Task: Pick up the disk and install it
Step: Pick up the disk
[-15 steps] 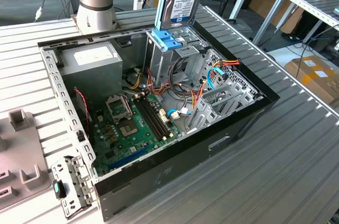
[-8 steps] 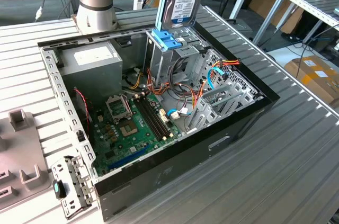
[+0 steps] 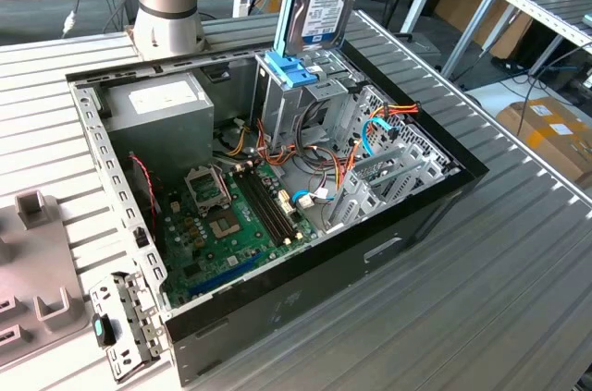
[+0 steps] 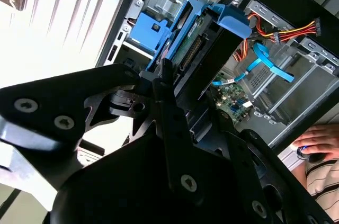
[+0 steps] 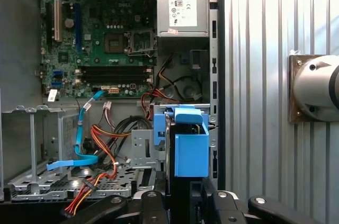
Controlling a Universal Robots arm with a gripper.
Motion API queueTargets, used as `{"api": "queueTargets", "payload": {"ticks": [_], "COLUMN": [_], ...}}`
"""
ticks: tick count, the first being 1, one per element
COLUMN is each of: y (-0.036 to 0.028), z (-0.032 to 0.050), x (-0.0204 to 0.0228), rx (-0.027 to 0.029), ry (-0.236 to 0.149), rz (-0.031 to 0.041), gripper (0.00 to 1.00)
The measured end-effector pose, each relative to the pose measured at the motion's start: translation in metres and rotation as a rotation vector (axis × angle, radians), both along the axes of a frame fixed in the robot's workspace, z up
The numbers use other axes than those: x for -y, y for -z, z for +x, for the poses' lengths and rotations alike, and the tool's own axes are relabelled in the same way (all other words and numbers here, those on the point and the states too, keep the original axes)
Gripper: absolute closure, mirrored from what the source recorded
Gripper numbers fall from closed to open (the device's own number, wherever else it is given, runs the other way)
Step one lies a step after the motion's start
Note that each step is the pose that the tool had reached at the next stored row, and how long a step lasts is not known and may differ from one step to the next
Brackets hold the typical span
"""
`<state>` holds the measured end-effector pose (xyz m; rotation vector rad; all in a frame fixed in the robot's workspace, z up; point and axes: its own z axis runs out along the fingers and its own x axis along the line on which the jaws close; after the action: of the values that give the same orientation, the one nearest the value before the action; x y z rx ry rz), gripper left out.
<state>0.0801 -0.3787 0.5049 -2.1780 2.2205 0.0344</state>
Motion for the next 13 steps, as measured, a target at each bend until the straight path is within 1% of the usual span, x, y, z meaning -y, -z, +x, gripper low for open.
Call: {"api": "queueTargets", "payload": {"ticks": [5, 9, 10, 13], "y": [0.0, 0.0001, 0.0, 0.0], "z": [0.0, 0.0, 0.0, 0.0], "x": [0.0106, 0.0166, 0.019, 0.0241], "rx": [0.0, 0.0, 0.0, 0.0], "ry": [0.0, 0.0, 0.0, 0.0], "rz": [-0.0001, 0.0001, 0.0, -0.0001], "gripper": [0.65, 0.65, 0.65, 0.65]}}
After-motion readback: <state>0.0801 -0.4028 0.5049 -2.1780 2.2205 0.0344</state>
